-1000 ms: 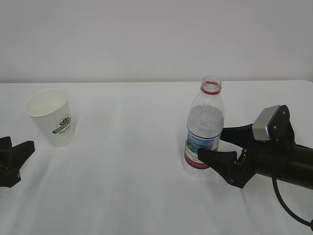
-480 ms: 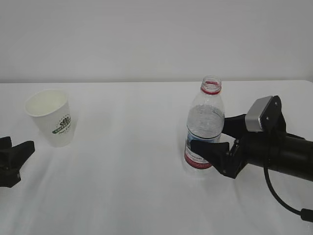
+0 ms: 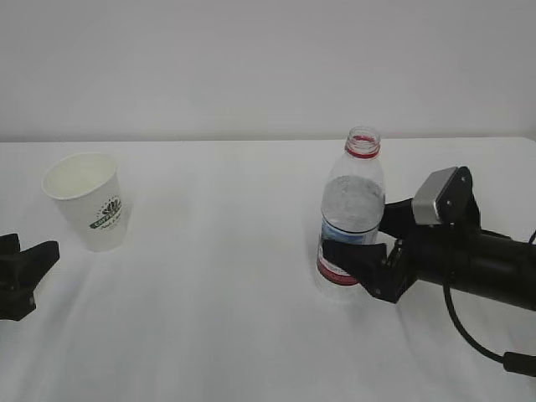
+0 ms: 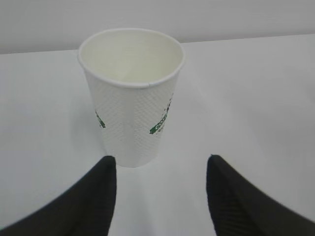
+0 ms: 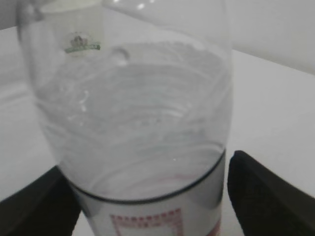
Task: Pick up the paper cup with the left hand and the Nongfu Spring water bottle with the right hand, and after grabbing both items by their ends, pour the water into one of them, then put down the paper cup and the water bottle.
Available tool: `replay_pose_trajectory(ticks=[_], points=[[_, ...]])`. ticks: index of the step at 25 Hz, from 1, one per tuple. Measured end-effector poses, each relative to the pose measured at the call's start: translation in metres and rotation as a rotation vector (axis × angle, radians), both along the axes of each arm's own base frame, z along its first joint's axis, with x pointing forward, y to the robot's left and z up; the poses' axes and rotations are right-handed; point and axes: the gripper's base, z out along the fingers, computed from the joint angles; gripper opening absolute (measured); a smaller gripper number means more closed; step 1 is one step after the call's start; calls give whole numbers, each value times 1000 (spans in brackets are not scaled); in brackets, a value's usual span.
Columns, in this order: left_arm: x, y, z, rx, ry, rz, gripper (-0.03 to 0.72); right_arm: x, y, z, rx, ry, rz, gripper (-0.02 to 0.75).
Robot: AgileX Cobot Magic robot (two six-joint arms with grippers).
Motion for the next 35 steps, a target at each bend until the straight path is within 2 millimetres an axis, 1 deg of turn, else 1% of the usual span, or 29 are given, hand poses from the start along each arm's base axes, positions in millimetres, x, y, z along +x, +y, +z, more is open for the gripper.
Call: replay_pose_trajectory(ticks=[2,7,12,22,27,31,35], points=[[0,0,0,0,0,0,431,1,0,-6,0,18,-1,675],[0,0,0,0,0,0,431,4,1,-9,1,25,2,675],[0,0,0,0,0,0,431,9,2,-18,9,53,8,675],[0,0,0,0,0,0,431,20,3,-14,19,28,10,674],[0,0,0,0,0,0,431,21,3,-14,24,30,8,671],[0,0,0,0,0,0,431,21,3,-14,25,31,7,657],[0,0,0,0,0,-2,431,21,3,-14,25,31,7,591]])
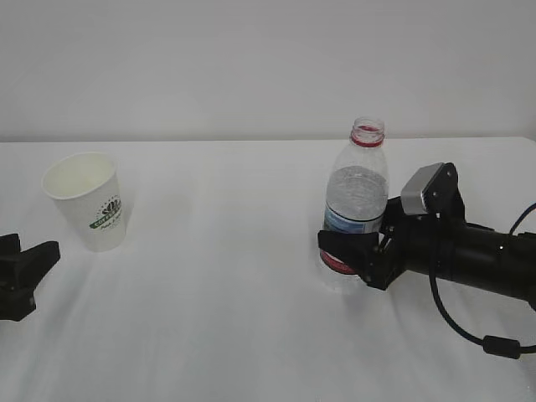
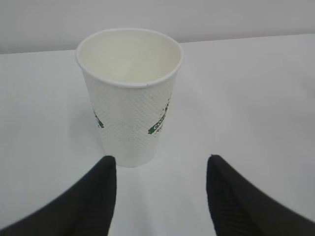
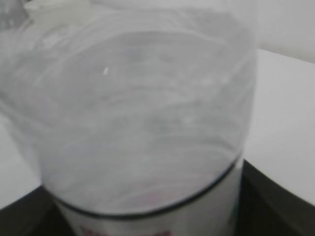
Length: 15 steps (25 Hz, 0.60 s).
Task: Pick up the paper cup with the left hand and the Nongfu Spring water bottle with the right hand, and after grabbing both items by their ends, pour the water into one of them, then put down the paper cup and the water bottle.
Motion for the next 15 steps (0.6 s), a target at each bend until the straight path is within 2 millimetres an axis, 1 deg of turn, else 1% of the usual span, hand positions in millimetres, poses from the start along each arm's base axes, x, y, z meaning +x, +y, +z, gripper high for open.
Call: replay_pose_trajectory(ticks=[2,4,15], points=[[0,0,0,0,0,0,431,0,0,0,1,0,-3,558],[0,0,0,0,0,2,431,0,0,0,1,0,-5,543],[0,0,0,0,0,2,431,0,0,0,2,0,-7,536]])
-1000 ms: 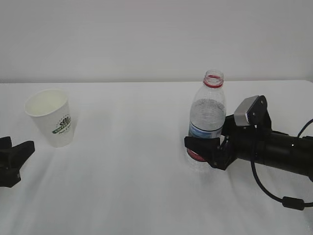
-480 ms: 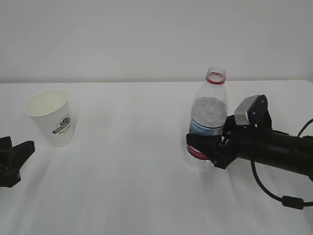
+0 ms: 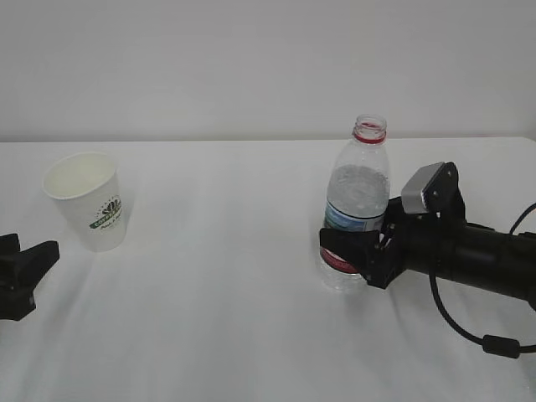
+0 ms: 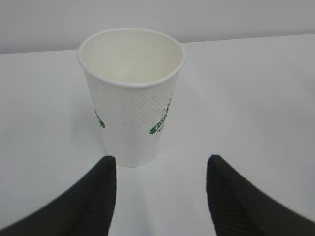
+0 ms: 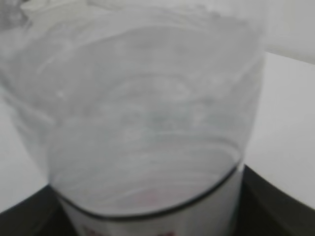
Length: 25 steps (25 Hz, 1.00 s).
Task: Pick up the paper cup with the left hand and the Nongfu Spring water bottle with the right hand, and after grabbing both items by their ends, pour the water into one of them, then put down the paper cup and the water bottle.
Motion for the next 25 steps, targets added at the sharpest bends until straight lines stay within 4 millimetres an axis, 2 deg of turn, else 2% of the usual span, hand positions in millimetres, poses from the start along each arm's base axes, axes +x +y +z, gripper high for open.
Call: replay_pose_trajectory(ticks=[8,25], points=[[0,0,0,0,0,1,431,0,0,0,1,0,-6,505],[0,0,0,0,0,1,431,1,0,0,2,0,-9,503]])
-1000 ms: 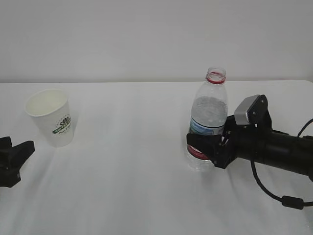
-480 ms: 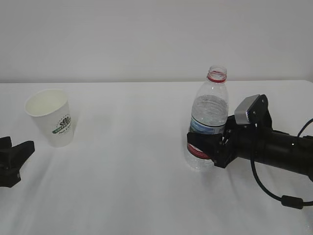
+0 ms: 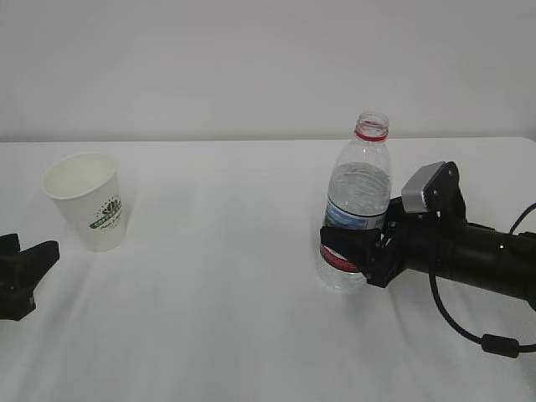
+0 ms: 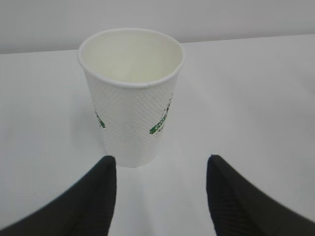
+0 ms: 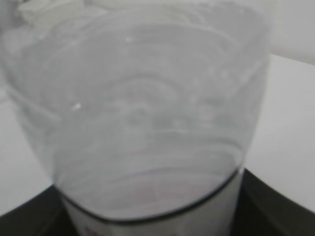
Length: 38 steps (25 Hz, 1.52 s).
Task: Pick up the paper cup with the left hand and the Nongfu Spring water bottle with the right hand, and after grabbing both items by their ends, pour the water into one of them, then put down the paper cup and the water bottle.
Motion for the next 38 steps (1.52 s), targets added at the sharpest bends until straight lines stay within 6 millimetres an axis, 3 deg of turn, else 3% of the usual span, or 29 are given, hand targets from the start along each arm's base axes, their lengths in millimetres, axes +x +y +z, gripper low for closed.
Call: replay_pose_trajectory(ticks=[38], points=[[0,0,0,0,0,0,431,10,-9,3,-1,19,-165,503]])
